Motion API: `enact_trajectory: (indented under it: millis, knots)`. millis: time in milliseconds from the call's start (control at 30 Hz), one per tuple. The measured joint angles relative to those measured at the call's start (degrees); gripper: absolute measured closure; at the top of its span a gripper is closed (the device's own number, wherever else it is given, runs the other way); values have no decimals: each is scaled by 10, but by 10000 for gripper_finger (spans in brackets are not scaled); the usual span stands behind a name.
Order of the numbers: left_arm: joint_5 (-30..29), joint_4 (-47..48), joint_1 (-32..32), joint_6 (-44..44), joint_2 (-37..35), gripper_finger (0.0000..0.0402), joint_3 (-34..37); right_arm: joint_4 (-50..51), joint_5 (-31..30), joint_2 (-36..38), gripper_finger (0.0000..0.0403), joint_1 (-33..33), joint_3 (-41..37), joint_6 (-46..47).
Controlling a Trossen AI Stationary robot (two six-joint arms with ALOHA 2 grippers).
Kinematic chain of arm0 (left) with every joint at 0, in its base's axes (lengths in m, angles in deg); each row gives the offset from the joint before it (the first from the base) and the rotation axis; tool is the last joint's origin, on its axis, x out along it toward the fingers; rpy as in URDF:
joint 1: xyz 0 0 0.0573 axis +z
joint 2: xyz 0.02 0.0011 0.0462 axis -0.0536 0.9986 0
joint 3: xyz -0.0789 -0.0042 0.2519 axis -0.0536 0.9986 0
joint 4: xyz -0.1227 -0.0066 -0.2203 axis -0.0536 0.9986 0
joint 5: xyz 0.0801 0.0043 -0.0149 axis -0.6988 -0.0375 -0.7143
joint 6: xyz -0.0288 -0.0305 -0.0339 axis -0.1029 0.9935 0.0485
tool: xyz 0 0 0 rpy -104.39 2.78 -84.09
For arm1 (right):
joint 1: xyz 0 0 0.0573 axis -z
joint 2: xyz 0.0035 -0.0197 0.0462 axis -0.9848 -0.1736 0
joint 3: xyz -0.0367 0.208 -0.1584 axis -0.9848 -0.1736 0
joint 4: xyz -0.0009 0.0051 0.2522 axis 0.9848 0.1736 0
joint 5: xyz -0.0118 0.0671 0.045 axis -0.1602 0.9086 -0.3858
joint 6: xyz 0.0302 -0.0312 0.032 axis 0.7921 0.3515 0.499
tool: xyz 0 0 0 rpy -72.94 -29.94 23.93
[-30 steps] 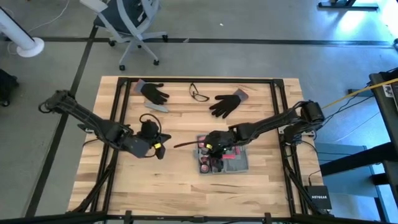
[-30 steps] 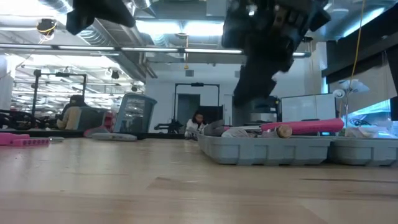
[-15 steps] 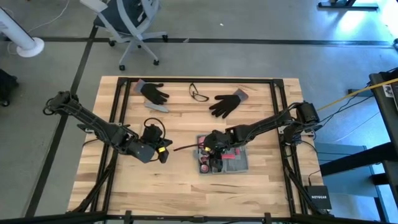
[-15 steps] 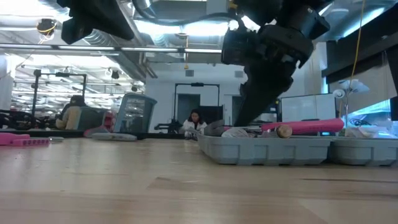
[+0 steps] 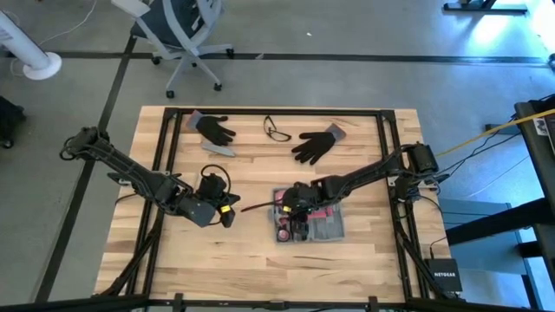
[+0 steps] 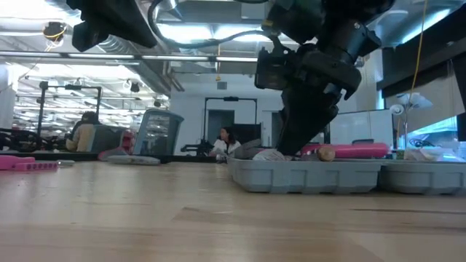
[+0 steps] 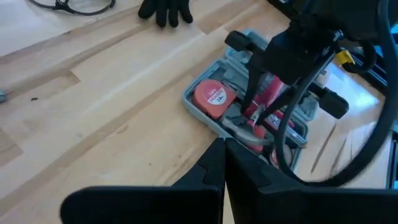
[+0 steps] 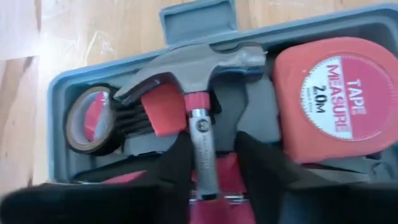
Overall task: Prefit tool cases
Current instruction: Remove the orange hammer from the gray prefit tool case
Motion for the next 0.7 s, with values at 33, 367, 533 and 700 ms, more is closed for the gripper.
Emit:
enact_trajectory:
  millis: [33, 367, 533, 700]
  knots:
    - [0, -1, 0, 0, 0, 401, 0, 5, 1, 0, 343, 0, 0, -1]
    - [-3, -3, 0, -7, -3, 401, 0, 50, 44, 18, 383, 6, 4, -14]
    - [-7, -3, 0, -14, -3, 401, 0, 112, 55, 18, 383, 12, 37, -46]
    - [-7, 0, 0, -22, -3, 401, 0, 125, 62, 18, 383, 19, 81, -66]
